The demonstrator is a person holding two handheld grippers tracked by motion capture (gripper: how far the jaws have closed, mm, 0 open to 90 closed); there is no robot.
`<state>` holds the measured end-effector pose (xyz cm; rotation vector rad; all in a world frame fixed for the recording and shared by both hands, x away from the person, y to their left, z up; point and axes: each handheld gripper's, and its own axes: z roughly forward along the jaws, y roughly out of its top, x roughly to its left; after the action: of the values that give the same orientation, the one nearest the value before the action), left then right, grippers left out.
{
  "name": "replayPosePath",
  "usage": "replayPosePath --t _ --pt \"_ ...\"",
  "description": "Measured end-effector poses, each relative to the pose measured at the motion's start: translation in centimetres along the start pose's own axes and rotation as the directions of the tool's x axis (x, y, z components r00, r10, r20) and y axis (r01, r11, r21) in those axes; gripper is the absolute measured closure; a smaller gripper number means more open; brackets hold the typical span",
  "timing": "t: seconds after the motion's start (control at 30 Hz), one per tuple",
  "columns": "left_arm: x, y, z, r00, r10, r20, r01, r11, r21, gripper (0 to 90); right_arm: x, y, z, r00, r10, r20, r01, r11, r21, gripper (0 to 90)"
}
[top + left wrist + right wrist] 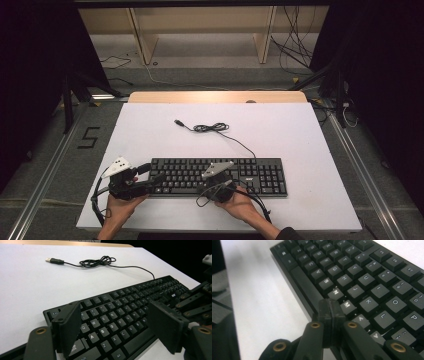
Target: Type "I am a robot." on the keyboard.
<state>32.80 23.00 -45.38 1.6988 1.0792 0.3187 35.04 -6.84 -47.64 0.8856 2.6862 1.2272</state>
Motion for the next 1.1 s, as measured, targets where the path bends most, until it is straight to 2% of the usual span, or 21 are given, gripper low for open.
replayPosePath --t 0.03,0.07,0.1,0.13,0.27,0.3,0.4,0.43,0.6,0.63,0.67,0.7,0.73,0.93,1.1 --pt "0.0 0.0 0.0 1.0 0.0 0.0 0.0 1.0 0.0 27.4 0.0 0.0 0.0 1.0 0.0 0.0 0.0 1.0 0.0 87.5" --pt "0.0 0.0 0.0 1.0 0.0 0.0 0.0 1.0 0.0 27.4 -0.2 0.2 -0.4 0.9998 0.016 -0.01 -0.016 0.999 -0.032 87.5" --pt "0.1 0.0 0.1 0.9999 -0.006 -0.01 0.006 1.0 0.005 27.4 -0.2 0.2 -0.4 0.9998 0.016 -0.01 -0.016 0.999 -0.032 85.6" --pt "0.1 0.0 0.1 0.9999 -0.006 -0.01 0.006 1.0 0.005 28.5 -0.4 0.3 -1.0 0.9996 0.025 -0.011 -0.026 0.998 -0.061 83.0" --pt "0.1 -0.1 0.2 0.9998 -0.007 -0.02 0.008 0.9998 0.018 30.3 -0.7 0.4 -1.3 0.9993 0.035 -0.014 -0.036 0.996 -0.076 80.4" --pt "0.1 -0.1 0.2 0.9998 -0.007 -0.02 0.008 0.9998 0.018 30.3 -0.9 0.4 -1.6 0.9988 0.046 -0.016 -0.048 0.995 -0.086 73.8" --pt "0.2 -0.1 0.3 0.9997 -0.004 -0.024 0.005 0.9996 0.03 31.5 -1.0 0.4 -1.8 0.9985 0.053 -0.015 -0.054 0.994 -0.091 73.8" --pt "0.2 -0.1 0.3 0.9997 -0.004 -0.024 0.005 0.9996 0.03 31.5 -1.0 0.4 -1.8 0.9985 0.053 -0.015 -0.054 0.994 -0.091 65.6" --pt "0.2 -0.1 0.3 0.9997 -0.004 -0.024 0.005 0.9996 0.03 31.5 -1.0 0.4 -1.8 0.9985 0.053 -0.015 -0.054 0.994 -0.091 65.6" --pt "0.6 -0.5 1.7 0.9978 0.02 -0.062 -0.011 0.9895 0.144 31.5 -1.0 0.4 -1.8 0.9985 0.053 -0.015 -0.054 0.994 -0.091 65.6" --pt "0.6 -0.5 1.7 0.9978 0.02 -0.062 -0.011 0.9895 0.144 74.3 -1.0 0.4 -1.8 0.9985 0.053 -0.015 -0.054 0.994 -0.091 65.6" --pt "0.6 -0.5 1.7 0.9978 0.02 -0.062 -0.011 0.9895 0.144 74.3 -1.1 0.4 -3.2 0.9974 0.072 0.005 -0.07 0.987 -0.143 65.6" --pt "0.6 -0.5 1.7 0.9978 0.02 -0.062 -0.011 0.9895 0.144 74.3 -1.1 0.4 -3.2 0.9974 0.072 0.005 -0.07 0.987 -0.143 34.8" --pt "0.6 -0.5 1.8 0.9979 0.022 -0.061 -0.013 0.9887 0.149 74.3 -1.1 0.4 -3.2 0.9974 0.072 0.005 -0.07 0.987 -0.143 34.8" --pt "0.6 -0.5 2.0 0.9976 0.03 -0.063 -0.019 0.9863 0.164 81.7 -0.9 0.4 -3.2 0.9976 0.069 0.003 -0.067 0.987 -0.144 33.2"
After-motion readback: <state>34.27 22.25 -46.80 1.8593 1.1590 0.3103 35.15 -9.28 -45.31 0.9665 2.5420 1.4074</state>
